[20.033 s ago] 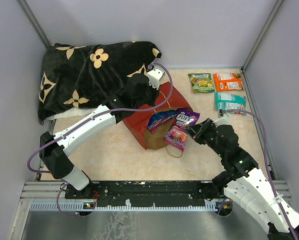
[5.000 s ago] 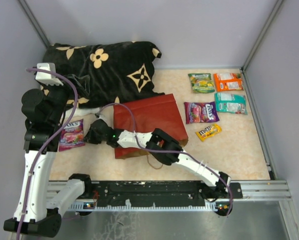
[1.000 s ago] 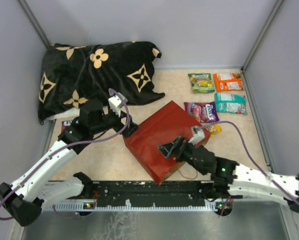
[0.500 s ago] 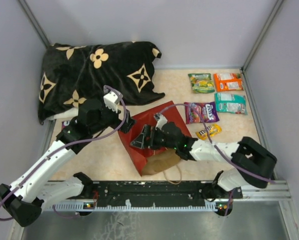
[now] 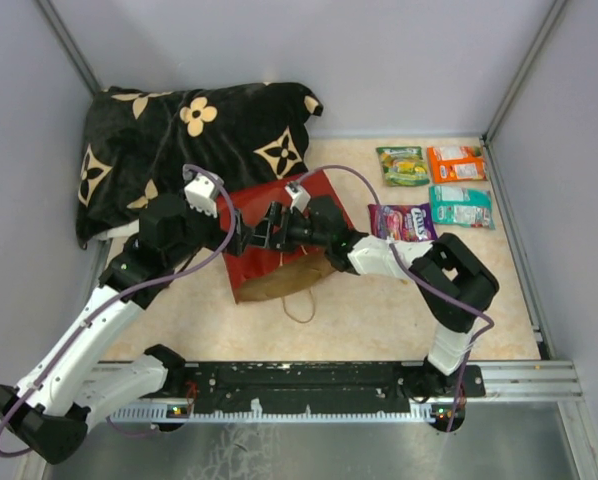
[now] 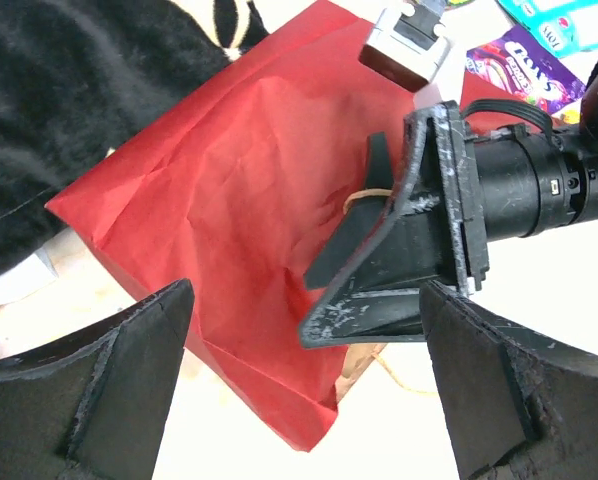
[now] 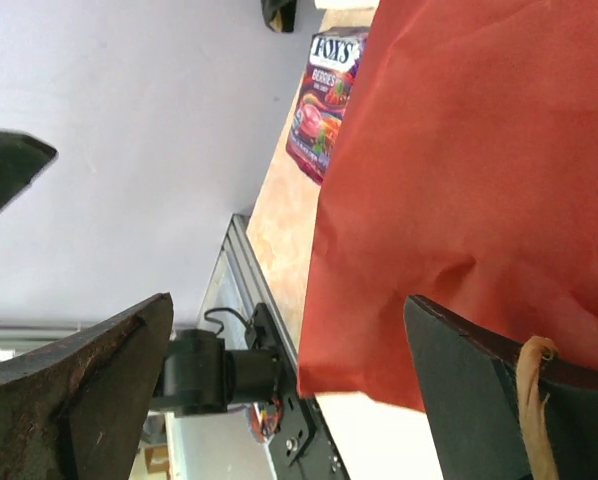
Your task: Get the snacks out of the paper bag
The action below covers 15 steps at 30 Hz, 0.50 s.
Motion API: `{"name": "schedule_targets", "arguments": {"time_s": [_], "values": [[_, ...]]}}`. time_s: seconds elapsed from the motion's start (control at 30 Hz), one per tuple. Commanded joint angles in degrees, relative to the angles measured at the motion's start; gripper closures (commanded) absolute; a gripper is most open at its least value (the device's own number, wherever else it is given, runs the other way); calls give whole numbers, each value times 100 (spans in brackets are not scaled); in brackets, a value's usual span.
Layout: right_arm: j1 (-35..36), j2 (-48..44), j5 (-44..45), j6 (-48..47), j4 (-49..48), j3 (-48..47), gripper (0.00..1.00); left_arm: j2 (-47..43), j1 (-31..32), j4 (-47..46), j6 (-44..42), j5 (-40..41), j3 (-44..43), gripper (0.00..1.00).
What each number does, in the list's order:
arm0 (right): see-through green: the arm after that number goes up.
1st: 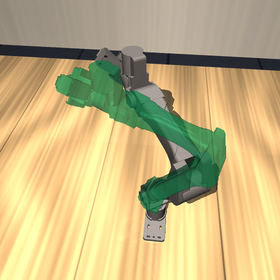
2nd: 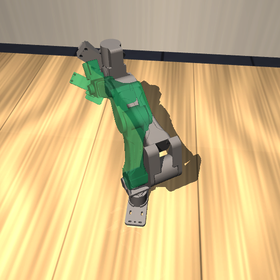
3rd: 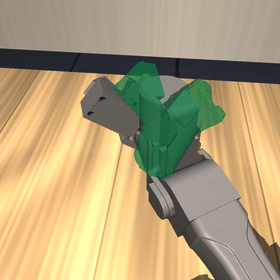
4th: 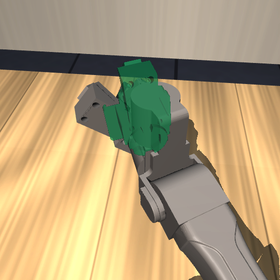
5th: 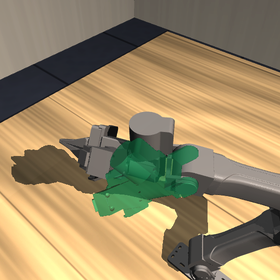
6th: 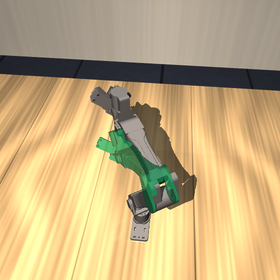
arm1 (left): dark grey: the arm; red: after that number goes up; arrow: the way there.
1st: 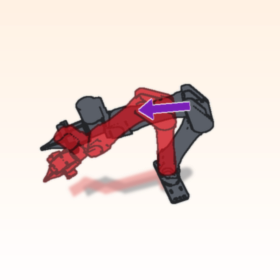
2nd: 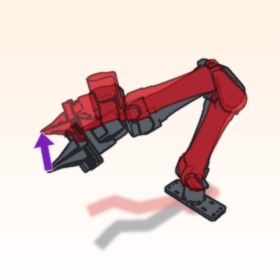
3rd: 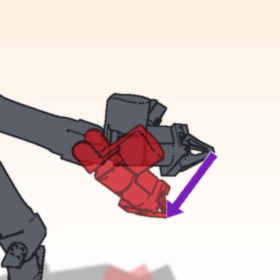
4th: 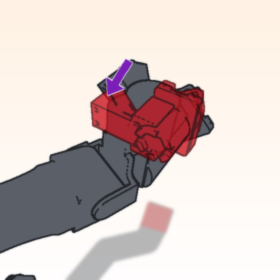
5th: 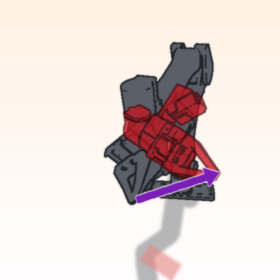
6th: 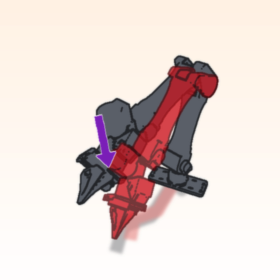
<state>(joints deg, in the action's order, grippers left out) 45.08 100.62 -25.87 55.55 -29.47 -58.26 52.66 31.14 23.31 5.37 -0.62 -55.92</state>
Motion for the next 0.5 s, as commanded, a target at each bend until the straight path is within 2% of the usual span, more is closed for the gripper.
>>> {"name": "schedule_targets", "arguments": {"time_s": [0.0,0.17,0.27,0.47], "values": [[36,-230,-376,296,-736,486,1,-237,-89,68,-39,116,-62,0],[251,-550,-596,2370,-2908,2010,1,-280,-209,-21,-101,-2,143,0],[508,-754,-629,2963,-3277,2369,1,-189,-298,-54,-85,-162,160,0],[1108,-685,-633,3569,-3825,2735,1,-198,-470,-97,-87,-382,222,0]]}}
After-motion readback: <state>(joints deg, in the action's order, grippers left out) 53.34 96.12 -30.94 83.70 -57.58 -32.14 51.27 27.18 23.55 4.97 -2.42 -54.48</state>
